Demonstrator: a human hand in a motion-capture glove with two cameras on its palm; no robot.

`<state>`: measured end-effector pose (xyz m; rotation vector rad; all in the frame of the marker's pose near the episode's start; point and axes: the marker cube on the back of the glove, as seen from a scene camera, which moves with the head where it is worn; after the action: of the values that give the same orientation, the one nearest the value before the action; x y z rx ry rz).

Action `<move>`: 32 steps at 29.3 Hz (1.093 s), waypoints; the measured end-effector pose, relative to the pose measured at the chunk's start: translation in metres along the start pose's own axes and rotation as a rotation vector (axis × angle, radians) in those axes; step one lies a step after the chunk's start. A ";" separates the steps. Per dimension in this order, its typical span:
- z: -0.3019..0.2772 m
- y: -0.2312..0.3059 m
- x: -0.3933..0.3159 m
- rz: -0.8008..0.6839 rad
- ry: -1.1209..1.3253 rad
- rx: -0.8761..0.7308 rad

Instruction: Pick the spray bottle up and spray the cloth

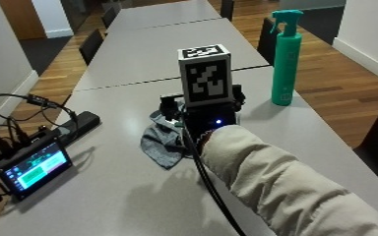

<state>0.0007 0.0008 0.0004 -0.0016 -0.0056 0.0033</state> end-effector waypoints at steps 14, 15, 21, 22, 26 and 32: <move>0.004 0.019 0.000 -0.056 -0.023 -0.025; 0.004 0.025 0.004 -0.076 -0.045 -0.020; 0.003 0.062 0.074 -0.120 -0.357 0.087; 0.004 0.063 0.091 -0.107 -0.442 0.123; 0.009 0.052 0.145 -0.050 -0.711 0.268; 0.045 0.003 0.229 0.101 -1.136 0.485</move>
<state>0.2291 0.0044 0.0472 0.4854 -1.1410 0.1066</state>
